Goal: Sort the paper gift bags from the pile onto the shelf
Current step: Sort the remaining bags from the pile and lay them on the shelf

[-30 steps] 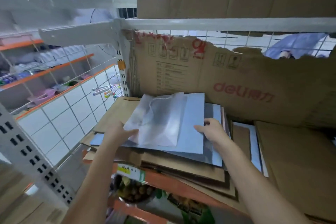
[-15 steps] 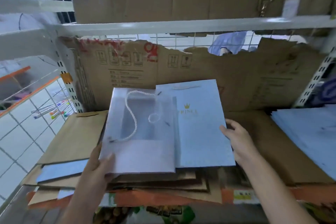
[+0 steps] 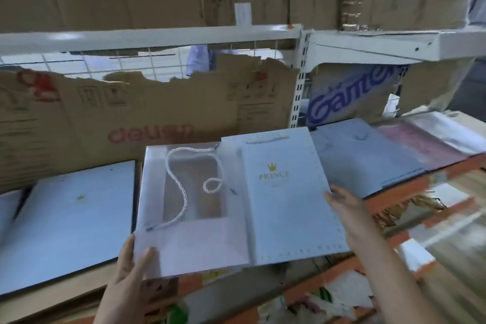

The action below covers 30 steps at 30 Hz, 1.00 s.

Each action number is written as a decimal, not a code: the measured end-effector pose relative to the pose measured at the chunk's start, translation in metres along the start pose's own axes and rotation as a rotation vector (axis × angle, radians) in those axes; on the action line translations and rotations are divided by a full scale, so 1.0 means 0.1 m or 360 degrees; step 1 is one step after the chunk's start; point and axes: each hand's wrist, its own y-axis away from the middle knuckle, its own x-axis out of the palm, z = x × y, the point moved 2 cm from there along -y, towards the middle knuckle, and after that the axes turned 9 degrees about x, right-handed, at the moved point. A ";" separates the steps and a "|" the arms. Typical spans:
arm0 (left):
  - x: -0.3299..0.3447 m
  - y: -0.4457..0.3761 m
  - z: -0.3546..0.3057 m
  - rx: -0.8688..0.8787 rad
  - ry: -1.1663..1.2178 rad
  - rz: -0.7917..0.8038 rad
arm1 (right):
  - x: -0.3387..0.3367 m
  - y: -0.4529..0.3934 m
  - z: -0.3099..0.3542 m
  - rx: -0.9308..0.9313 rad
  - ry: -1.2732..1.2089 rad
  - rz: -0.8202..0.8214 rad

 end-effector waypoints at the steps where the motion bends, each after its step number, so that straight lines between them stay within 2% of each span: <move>1: 0.16 0.02 0.09 -0.0022 0.0014 0.0035 | -0.20 -0.05 0.00 -0.0001 -0.0003 -0.0030; 6: 0.95 0.08 0.50 -0.0076 -0.0004 0.0025 | -1.08 -0.31 0.04 0.0005 0.0063 -0.0162; 11: 1.53 0.10 0.72 -0.0115 -0.0003 0.0023 | -1.59 -0.67 0.15 0.0053 0.0203 -0.0137; 20: 1.87 -0.08 0.73 -0.0044 -0.0064 -0.0008 | -1.53 -1.36 0.44 0.0110 0.0526 -0.0089; 24: 1.97 -0.25 0.77 -0.0014 -0.0027 -0.0048 | -1.37 -1.70 0.48 -0.0017 0.0731 -0.0074; 30: 2.14 -0.58 0.79 -0.0011 0.0058 -0.0008 | -1.18 -2.06 0.50 -0.0152 0.1145 -0.0234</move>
